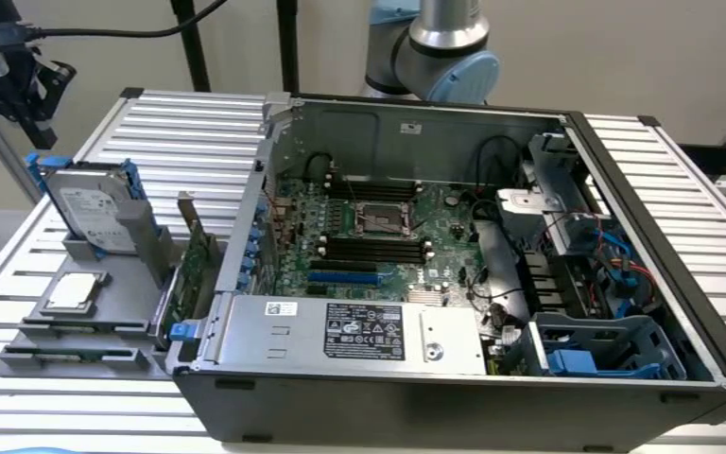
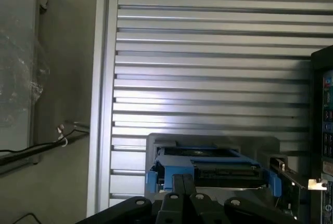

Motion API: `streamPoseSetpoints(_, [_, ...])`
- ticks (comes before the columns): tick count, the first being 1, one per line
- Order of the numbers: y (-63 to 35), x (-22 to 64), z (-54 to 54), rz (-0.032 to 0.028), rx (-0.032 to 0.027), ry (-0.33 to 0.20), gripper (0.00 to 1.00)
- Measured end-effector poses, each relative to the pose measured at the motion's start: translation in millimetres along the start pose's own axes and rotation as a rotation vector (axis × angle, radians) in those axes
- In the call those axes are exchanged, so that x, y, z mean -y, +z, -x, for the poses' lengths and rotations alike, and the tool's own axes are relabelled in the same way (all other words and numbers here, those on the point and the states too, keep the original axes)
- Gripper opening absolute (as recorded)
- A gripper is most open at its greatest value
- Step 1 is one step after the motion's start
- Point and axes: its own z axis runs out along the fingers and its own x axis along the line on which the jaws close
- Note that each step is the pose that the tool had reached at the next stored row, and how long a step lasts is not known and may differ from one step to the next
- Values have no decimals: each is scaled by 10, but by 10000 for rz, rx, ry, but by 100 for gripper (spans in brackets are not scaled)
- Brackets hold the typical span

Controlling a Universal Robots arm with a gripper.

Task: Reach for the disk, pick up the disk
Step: 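Reach for the disk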

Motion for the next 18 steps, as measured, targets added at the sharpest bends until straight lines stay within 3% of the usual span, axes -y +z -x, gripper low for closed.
streamPoseSetpoints(18, [0,0,0,3,-112,-3156,11])
